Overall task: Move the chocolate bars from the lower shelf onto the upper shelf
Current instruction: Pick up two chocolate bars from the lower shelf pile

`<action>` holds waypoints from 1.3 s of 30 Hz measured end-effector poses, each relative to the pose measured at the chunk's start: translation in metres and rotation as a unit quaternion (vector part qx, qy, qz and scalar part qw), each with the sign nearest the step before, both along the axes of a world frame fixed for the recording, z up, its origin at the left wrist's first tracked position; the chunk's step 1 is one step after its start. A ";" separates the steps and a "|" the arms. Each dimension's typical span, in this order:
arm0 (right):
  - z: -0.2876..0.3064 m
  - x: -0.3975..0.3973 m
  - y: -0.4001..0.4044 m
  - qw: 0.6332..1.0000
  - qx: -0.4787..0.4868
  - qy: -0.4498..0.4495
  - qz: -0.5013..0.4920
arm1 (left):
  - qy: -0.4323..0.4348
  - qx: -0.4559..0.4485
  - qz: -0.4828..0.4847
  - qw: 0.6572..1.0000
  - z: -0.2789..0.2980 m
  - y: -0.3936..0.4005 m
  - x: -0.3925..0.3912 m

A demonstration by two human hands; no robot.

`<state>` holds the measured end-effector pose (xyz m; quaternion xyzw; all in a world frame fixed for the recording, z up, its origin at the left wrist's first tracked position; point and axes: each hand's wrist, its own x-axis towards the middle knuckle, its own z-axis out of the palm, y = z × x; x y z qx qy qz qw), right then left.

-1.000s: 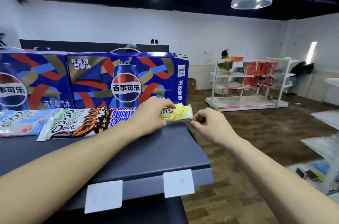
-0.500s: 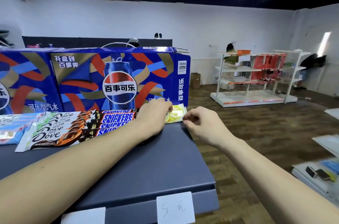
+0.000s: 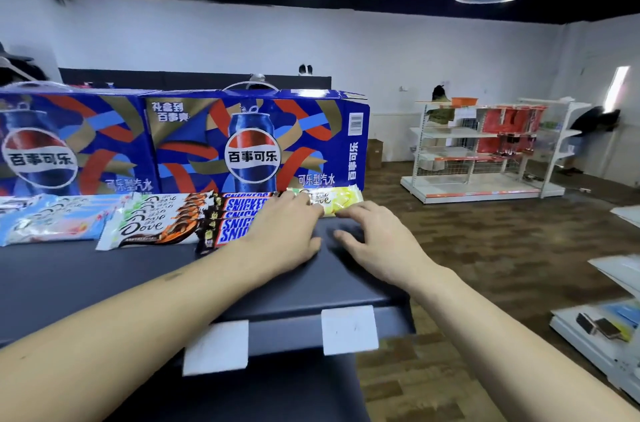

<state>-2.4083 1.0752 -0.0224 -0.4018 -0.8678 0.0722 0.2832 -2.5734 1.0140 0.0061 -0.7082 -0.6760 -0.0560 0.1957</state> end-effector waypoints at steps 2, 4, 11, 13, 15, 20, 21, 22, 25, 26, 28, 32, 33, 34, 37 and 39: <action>-0.003 -0.004 -0.026 0.999 0.038 -0.030 0.001 | 0.017 0.013 0.010 1.000 -0.007 -0.031 -0.004; -0.007 -0.010 -0.056 0.995 0.085 -0.047 -0.003 | 0.028 0.026 0.030 0.999 -0.016 -0.065 -0.009; -0.038 -0.037 -0.165 0.994 0.102 0.019 0.029 | -0.014 0.119 0.094 0.988 -0.030 -0.192 -0.030; -0.048 -0.048 -0.195 0.993 0.098 0.028 0.054 | -0.034 0.135 0.124 0.983 -0.036 -0.229 -0.037; -0.061 -0.066 -0.225 0.991 0.092 0.034 0.086 | -0.036 0.136 0.153 0.978 -0.048 -0.266 -0.046; -0.092 -0.124 -0.297 0.985 0.068 0.009 0.155 | -0.061 0.098 0.234 0.966 -0.097 -0.349 -0.082; -0.098 -0.136 -0.312 0.983 0.062 -0.002 0.173 | -0.062 0.088 0.248 0.963 -0.107 -0.367 -0.090; -0.103 -0.147 -0.325 0.980 0.055 -0.014 0.191 | -0.063 0.079 0.264 0.959 -0.117 -0.384 -0.098; -0.114 -0.184 -0.365 0.971 0.031 -0.037 0.236 | -0.079 0.074 0.303 0.947 -0.136 -0.432 -0.127; -0.117 -0.197 -0.378 0.967 0.023 -0.041 0.251 | -0.088 0.078 0.313 0.942 -0.140 -0.447 -0.138; -0.120 -0.228 -0.405 0.960 0.013 -0.040 0.276 | -0.104 0.088 0.334 0.933 -0.146 -0.478 -0.162; -0.126 -0.294 -0.467 0.952 -0.005 -0.033 0.303 | -0.145 0.106 0.363 0.914 -0.156 -0.540 -0.214; -0.128 -0.310 -0.483 0.951 -0.008 -0.031 0.308 | -0.151 0.110 0.368 0.911 -0.160 -0.555 -0.226; -0.129 -0.325 -0.498 0.949 -0.008 -0.031 0.314 | -0.155 0.112 0.373 0.908 -0.163 -0.569 -0.238; -0.134 -0.366 -0.539 0.943 -0.006 -0.033 0.330 | -0.169 0.122 0.381 0.901 -0.172 -0.609 -0.270; -0.137 -0.389 -0.558 0.942 -0.013 -0.031 0.333 | -0.176 0.129 0.387 0.896 -0.176 -0.629 -0.292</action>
